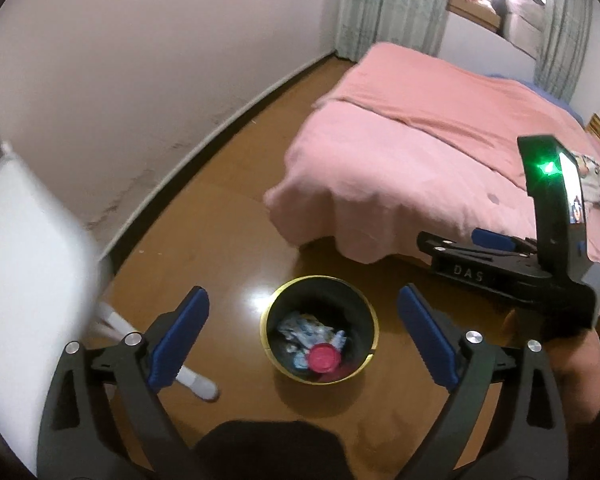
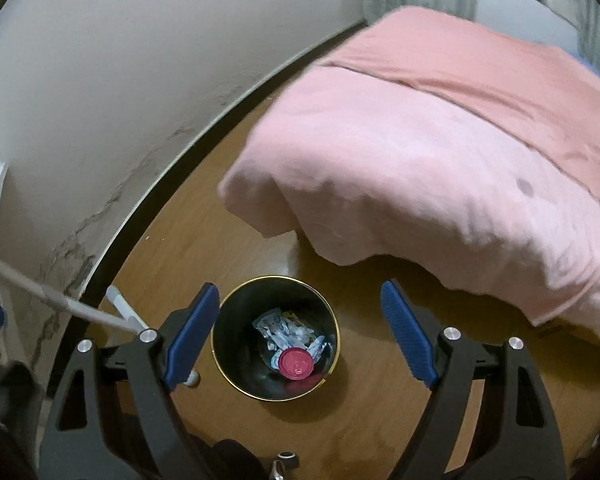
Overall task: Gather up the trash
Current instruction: 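Return to the desk, grasp the grey sock with the left tool while the right grasps the plastic bag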
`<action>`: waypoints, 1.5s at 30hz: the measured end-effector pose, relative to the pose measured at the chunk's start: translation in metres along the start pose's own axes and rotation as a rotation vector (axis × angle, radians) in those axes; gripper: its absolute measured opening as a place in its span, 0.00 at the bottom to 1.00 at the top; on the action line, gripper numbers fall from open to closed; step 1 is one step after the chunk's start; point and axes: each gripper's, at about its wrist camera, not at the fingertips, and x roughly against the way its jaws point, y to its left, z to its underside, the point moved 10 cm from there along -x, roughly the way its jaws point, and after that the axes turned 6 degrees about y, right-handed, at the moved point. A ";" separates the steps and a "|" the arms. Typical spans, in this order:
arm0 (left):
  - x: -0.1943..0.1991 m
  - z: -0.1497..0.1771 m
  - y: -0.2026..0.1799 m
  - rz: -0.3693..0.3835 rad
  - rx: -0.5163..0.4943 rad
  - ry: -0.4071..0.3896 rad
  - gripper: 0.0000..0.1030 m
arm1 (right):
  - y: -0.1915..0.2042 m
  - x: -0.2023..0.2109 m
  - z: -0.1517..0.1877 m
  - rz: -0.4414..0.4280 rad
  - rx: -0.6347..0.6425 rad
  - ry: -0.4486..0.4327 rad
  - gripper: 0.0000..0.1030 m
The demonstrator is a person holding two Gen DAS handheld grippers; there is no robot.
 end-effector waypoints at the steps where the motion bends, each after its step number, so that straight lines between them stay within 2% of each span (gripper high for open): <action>1: 0.011 0.003 0.011 -0.019 0.007 -0.012 0.91 | 0.009 0.006 0.000 -0.008 0.022 -0.011 0.78; 4: 0.060 0.017 0.062 -0.080 0.066 -0.071 0.92 | 0.056 0.030 0.004 -0.064 0.121 -0.048 0.78; 7: 0.110 0.042 0.128 -0.144 0.155 -0.119 0.92 | 0.116 0.058 0.016 -0.142 0.239 -0.081 0.78; 13: 0.194 0.128 0.276 -0.364 0.366 -0.148 0.92 | 0.279 0.114 0.062 -0.357 0.518 -0.105 0.78; 15: 0.222 0.166 0.319 -0.431 0.451 -0.151 0.92 | 0.351 0.136 0.086 -0.450 0.643 -0.109 0.78; 20: 0.268 0.246 0.383 -0.511 0.606 -0.148 0.92 | 0.506 0.182 0.151 -0.607 0.938 -0.136 0.78; 25: 0.289 0.309 0.417 -0.533 0.720 -0.133 0.92 | 0.613 0.197 0.196 -0.641 1.134 -0.184 0.78; 28: 0.289 0.326 0.428 -0.532 0.747 -0.117 0.92 | 0.647 0.192 0.206 -0.604 1.190 -0.207 0.78; 32: 0.283 0.328 0.437 -0.515 0.757 -0.114 0.92 | 0.683 0.172 0.211 -0.553 1.227 -0.188 0.77; 33: 0.281 0.325 0.438 -0.511 0.753 -0.115 0.92 | 0.688 0.168 0.211 -0.542 1.230 -0.186 0.72; 35: 0.280 0.324 0.443 -0.508 0.747 -0.119 0.92 | 0.691 0.164 0.211 -0.531 1.239 -0.172 0.40; 36: 0.278 0.320 0.447 -0.505 0.740 -0.119 0.92 | 0.691 0.164 0.211 -0.533 1.235 -0.162 0.33; 40: 0.266 0.305 0.460 -0.507 0.728 -0.106 0.92 | 0.672 0.190 0.202 -0.606 1.186 -0.197 0.30; 45: 0.248 0.288 0.475 -0.511 0.707 -0.080 0.92 | 0.652 0.213 0.192 -0.684 1.126 -0.176 0.30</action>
